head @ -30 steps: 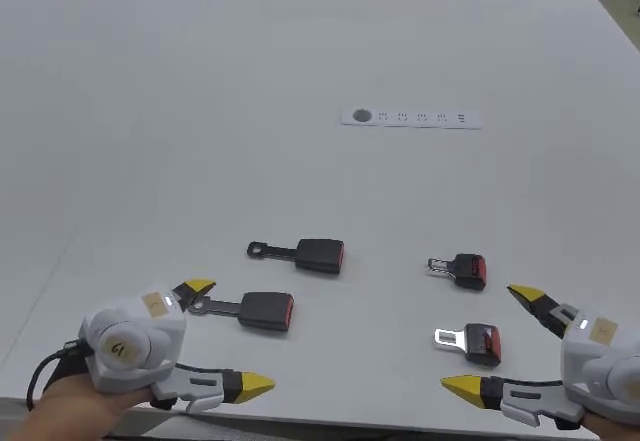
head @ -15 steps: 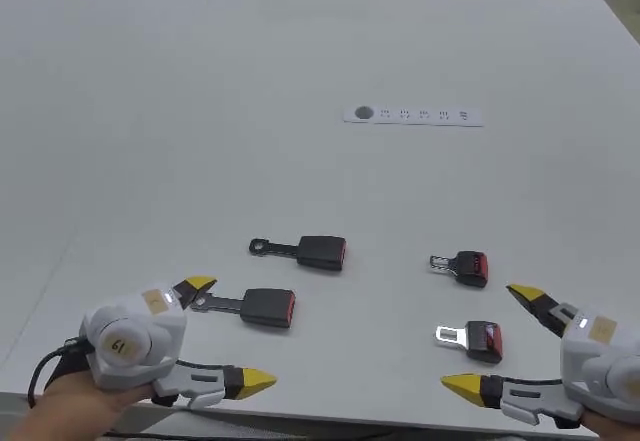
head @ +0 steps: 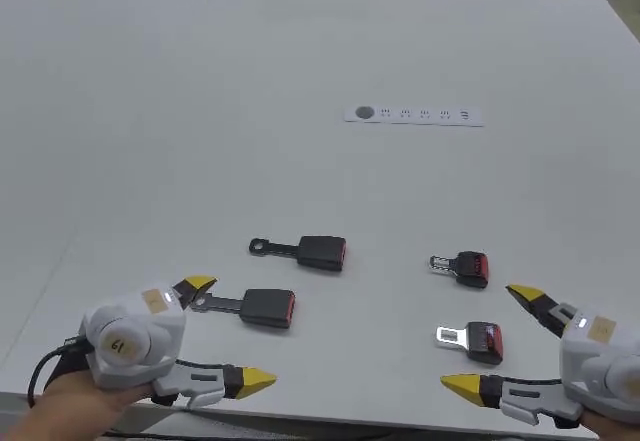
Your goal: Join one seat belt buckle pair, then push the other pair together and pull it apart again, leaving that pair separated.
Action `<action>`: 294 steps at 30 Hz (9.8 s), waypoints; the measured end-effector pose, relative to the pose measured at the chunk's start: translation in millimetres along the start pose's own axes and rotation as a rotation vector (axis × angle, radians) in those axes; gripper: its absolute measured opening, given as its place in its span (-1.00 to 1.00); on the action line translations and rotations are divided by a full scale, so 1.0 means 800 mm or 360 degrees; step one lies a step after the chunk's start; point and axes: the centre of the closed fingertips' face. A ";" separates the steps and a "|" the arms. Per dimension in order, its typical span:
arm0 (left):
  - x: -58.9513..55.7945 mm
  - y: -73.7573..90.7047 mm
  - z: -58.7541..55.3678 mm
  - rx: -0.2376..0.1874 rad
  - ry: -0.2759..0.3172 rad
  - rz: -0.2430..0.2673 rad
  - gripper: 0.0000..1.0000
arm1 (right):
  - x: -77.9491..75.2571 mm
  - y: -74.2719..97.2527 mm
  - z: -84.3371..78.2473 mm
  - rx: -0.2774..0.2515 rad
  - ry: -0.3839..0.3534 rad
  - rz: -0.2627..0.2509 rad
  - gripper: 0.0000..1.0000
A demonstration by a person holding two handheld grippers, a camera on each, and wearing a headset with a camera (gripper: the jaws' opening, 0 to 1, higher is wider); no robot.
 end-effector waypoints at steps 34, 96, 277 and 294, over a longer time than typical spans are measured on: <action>0.028 -0.031 -0.008 0.0110 -0.0036 -0.0072 0.87 | -0.021 -0.023 -0.023 0.0108 -0.0003 0.0084 0.83; 0.076 -0.095 -0.068 0.0705 -0.0454 -0.0576 0.02 | -0.031 -0.046 -0.104 0.0417 0.0259 0.0548 -0.22; 0.078 -0.092 -0.070 0.0699 -0.0537 -0.0716 -0.33 | 0.174 -0.213 0.041 0.0029 0.0432 0.0703 -0.31; 0.078 -0.092 -0.070 0.0656 -0.0510 -0.0713 -0.33 | 0.171 -0.213 0.040 0.0026 0.0342 0.0692 -0.31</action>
Point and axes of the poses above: the centre of the closed fingertips' face, and the gripper's own axes: y roughly backward along the fingers, x roughly to its left, z roughly out of its top, and after that the axes turned 14 degrees about -z, right-handed
